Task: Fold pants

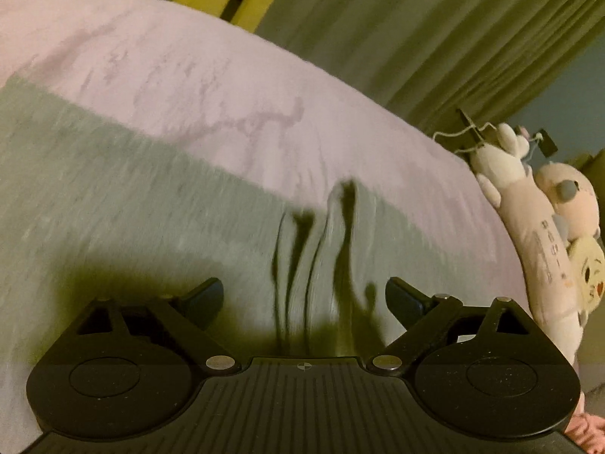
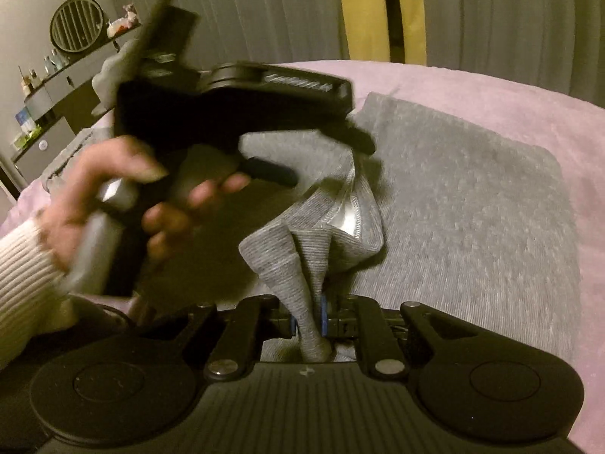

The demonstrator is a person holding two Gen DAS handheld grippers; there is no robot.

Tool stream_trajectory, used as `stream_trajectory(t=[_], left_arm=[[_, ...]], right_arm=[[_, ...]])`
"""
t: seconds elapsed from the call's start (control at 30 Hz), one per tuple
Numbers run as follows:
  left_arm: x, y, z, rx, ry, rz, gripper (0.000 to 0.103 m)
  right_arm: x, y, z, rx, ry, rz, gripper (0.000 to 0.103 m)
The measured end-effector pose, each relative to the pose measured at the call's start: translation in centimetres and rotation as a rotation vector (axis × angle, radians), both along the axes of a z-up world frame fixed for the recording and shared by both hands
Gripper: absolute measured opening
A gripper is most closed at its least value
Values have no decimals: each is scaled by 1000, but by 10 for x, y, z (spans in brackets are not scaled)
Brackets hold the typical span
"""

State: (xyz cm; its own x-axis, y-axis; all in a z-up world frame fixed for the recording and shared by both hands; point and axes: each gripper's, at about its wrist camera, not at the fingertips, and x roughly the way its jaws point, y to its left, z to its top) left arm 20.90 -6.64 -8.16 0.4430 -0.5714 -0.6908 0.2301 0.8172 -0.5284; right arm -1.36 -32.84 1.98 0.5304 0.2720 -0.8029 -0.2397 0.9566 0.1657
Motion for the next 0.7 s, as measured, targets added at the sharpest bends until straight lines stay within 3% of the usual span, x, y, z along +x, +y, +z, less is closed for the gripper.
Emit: stream_trajectory(t=[0.07, 0.1, 0.13, 0.23, 0.5, 0.7], left_arm=[[5, -10, -1, 17, -25, -11, 91], [7, -16, -1, 34, -39, -20, 80], [9, -21, -1, 39, -58, -33, 53], [16, -21, -2, -11, -17, -50, 25], [-6, 5, 54, -28, -241, -57, 23], [-6, 46, 51, 30, -219, 37, 23]], right_arm=[[4, -4, -2, 9, 4, -3, 11], [4, -2, -1, 13, 5, -5, 11], [5, -1, -5, 15, 6, -5, 11], [5, 2, -4, 14, 14, -7, 11], [8, 15, 4, 48, -29, 39, 11], [24, 47, -5, 97, -1, 123, 11]])
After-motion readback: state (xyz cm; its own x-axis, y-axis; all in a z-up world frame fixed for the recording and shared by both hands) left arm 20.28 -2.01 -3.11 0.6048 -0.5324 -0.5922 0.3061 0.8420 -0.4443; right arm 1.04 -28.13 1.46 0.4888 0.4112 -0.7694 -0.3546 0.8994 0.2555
